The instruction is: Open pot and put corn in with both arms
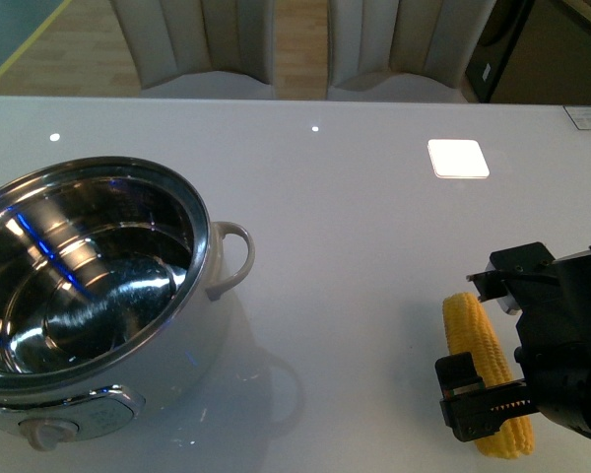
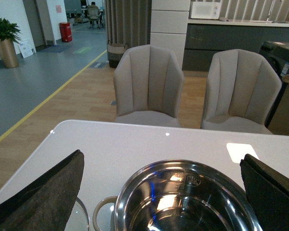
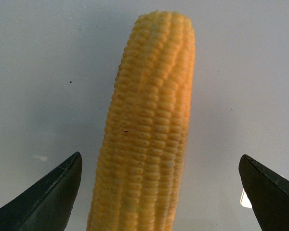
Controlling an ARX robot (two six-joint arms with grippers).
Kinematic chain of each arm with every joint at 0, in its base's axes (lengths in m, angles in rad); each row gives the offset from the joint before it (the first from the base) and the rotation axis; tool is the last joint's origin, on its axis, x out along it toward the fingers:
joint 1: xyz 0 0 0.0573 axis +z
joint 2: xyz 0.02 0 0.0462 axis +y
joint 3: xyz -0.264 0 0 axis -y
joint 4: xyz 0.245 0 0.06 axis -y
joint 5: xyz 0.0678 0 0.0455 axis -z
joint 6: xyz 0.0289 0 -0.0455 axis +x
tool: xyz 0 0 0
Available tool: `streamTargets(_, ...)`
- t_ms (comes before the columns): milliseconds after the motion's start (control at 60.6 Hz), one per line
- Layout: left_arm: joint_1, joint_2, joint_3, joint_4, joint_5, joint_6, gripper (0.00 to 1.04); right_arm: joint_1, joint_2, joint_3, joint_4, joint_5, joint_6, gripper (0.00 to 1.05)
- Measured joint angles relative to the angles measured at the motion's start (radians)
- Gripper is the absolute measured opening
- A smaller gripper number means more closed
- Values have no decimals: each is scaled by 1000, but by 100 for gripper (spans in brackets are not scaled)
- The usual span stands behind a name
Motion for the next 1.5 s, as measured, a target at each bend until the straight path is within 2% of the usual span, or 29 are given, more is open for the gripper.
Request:
streamTargets(165,0,0,0,0,0,0,98,11,62,28,0,-8,-2,96)
streamTargets(198,0,0,0,0,0,0,98,12,70,31,0,-9,-2,93)
streamTargets(495,0,0,0,0,0,0,98,8,68,29,0,-19,-2,44)
streamTargets(677,0,0,0,0,0,0,98,-13,-25,5,-18,-37,-2,31)
streamTargets(990,0,0,0,0,0,0,98,-21,-265,49,-158,-120,53,23)
streamTargets(1205,0,0,0,0,0,0,98,46,-376,191,-278,-220,182,23)
streamTargets(1502,0,0,0,0,0,0,98,128,-364,318,-329,-314,359,23)
